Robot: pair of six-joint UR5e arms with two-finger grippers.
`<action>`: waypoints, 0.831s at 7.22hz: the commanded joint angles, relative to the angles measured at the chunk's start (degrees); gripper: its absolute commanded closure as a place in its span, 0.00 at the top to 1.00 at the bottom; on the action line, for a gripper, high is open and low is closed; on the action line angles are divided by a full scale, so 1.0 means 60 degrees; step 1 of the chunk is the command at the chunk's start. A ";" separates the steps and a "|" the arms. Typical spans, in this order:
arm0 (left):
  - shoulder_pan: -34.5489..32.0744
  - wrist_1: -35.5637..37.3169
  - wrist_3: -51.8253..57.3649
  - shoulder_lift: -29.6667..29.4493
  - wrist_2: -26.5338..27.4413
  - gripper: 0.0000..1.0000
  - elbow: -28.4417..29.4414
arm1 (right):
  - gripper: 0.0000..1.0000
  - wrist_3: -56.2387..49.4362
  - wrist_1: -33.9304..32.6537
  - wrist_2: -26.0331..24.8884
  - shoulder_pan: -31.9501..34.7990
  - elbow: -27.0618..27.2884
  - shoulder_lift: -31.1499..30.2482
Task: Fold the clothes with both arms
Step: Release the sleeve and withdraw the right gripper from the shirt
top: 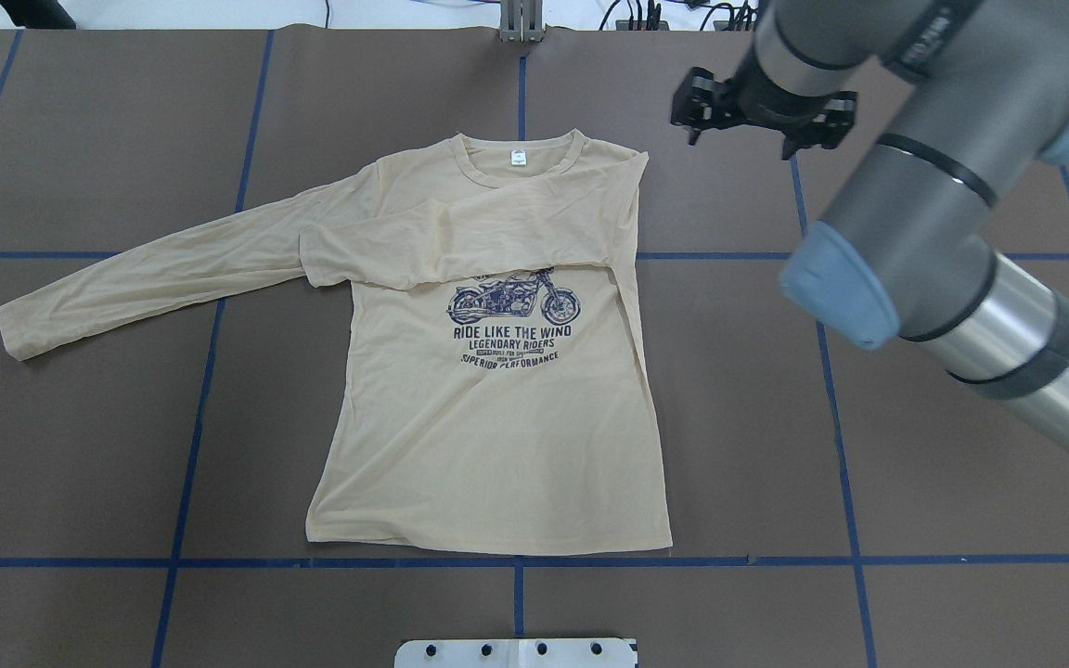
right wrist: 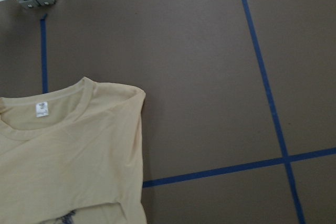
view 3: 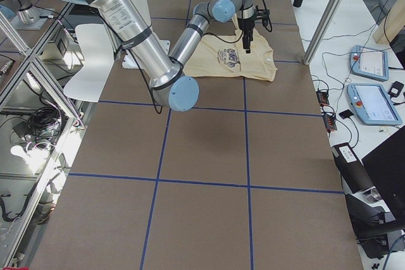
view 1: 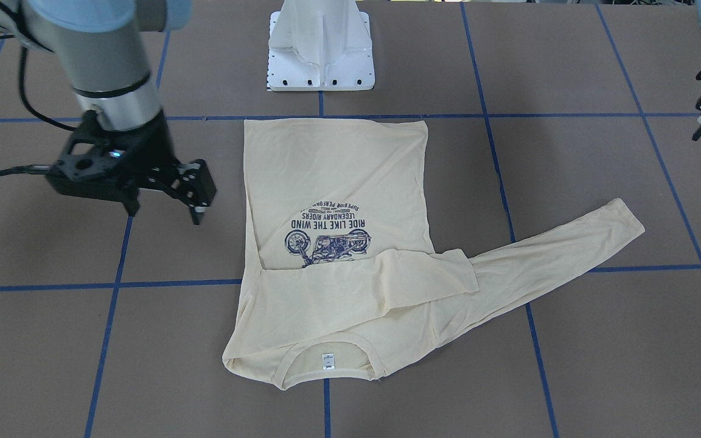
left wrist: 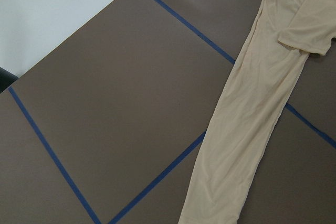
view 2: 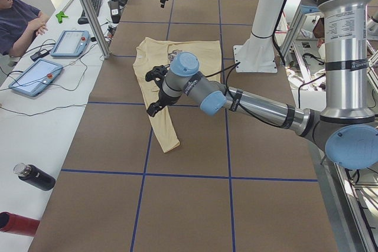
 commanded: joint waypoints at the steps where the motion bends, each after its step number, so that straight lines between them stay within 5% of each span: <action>1: 0.1416 -0.3050 -0.1785 0.0880 0.1242 1.00 0.1044 | 1.00 -0.2091 0.2158 0.1124 0.1153 0.0844 -0.3162; 3: 0.2048 -0.4350 -0.2360 0.0882 0.1652 1.00 0.2088 | 1.00 -0.3233 0.4685 0.2050 0.2135 0.0800 -0.5714; 6: 0.3440 -0.5054 -0.3007 0.0489 0.3061 1.00 0.3273 | 1.00 -0.3561 0.5090 0.2186 0.2418 0.0815 -0.6311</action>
